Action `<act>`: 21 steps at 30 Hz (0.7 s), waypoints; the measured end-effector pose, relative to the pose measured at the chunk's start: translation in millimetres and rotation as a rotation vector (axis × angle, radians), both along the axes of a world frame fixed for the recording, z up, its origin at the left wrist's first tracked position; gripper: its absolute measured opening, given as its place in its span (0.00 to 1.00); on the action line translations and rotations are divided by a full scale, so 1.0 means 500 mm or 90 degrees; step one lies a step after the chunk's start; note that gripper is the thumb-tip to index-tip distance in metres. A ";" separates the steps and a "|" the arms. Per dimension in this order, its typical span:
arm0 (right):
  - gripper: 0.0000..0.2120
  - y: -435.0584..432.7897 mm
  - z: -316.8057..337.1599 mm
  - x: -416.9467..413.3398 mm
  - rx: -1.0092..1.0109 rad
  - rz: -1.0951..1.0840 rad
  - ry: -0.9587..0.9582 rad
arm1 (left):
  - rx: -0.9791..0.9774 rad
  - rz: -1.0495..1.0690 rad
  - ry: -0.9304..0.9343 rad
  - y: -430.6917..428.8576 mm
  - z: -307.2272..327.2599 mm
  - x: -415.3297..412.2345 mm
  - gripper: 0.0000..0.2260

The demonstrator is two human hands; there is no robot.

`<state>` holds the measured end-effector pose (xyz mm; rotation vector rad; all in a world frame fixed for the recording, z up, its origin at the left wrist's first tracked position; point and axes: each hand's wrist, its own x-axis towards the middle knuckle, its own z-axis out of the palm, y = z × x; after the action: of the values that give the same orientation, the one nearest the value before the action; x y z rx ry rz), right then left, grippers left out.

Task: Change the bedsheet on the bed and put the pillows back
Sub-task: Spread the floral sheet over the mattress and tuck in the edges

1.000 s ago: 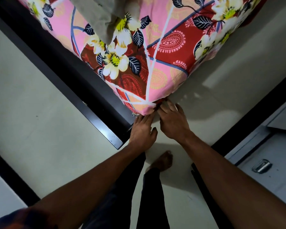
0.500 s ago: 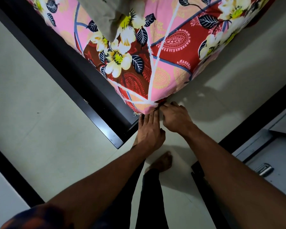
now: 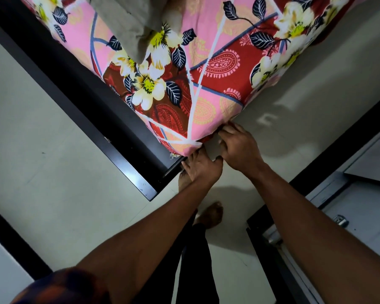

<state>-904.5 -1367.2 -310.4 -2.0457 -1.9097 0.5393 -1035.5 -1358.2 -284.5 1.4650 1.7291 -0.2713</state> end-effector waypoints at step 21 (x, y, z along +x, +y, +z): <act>0.27 0.077 0.077 0.109 -0.286 0.196 0.037 | 0.025 -0.224 0.041 0.036 0.047 0.098 0.40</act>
<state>-850.2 -1328.4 -271.7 -1.9501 -2.2386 1.1831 -986.3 -1340.2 -260.9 1.8063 1.5253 -0.4762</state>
